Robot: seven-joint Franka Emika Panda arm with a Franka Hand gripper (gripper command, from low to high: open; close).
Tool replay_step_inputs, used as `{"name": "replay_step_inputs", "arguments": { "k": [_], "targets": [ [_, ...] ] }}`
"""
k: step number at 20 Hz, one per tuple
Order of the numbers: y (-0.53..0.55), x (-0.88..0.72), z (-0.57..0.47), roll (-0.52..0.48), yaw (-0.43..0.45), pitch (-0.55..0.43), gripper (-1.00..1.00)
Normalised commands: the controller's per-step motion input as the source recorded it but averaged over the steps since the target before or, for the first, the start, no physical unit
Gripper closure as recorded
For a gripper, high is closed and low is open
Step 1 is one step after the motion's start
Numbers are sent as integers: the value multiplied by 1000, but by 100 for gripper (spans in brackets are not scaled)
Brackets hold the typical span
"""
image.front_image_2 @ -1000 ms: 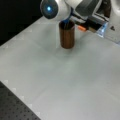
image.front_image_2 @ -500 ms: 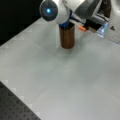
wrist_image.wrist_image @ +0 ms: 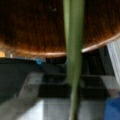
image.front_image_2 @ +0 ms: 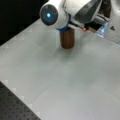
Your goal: Flower insertion into a vase
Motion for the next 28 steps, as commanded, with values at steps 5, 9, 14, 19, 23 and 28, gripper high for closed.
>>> {"name": "replay_step_inputs", "arguments": {
  "k": [5,9,14,19,23,28],
  "targets": [
    [67,325,-70,-9,-96,-33,-100],
    [86,333,84,-2,-90,-14,-100],
    [93,370,212,30,-64,39,-100],
    [128,361,243,113,-11,-17,-100],
    [323,432,360,176,89,-108,-100],
    [643,569,441,318,17,-283,-100]
  ]
}}
